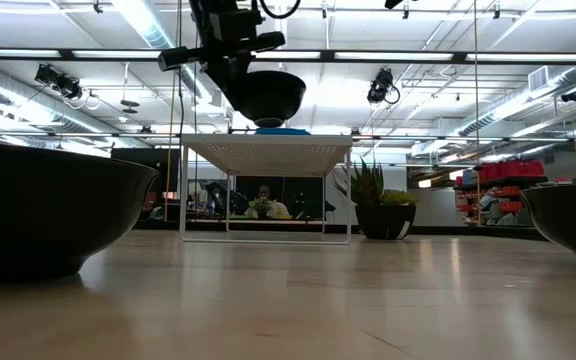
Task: Pick & Place Mini bowls
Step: Put the top white patterned bowl on the shelf
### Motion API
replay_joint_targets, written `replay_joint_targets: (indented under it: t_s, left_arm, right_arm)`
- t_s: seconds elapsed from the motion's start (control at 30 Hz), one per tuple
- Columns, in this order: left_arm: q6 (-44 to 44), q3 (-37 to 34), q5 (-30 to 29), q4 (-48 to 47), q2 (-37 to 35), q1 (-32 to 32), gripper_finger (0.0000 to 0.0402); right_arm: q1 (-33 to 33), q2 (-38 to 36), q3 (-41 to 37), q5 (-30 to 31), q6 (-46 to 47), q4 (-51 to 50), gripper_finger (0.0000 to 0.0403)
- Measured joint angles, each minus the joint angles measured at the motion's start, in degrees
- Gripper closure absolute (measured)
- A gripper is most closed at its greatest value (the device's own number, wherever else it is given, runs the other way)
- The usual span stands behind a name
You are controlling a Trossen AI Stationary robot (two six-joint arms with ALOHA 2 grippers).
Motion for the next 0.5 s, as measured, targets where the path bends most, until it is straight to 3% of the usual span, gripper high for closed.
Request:
replay_joint_targets:
  t_s: [0.13, 0.5]
  left_arm:
    - [-2.14, -0.09, 2.48, -0.62, 0.01, -0.12, 0.0387]
    - [-4.21, -0.25, 1.67, 0.26, 1.04, -0.4, 0.0387]
  right_arm:
    - [0.02, 0.0, 0.0, 0.0, 0.21, -0.04, 0.024]
    - [0.02, 0.0, 0.0, -0.01, 0.18, 0.09, 0.024]
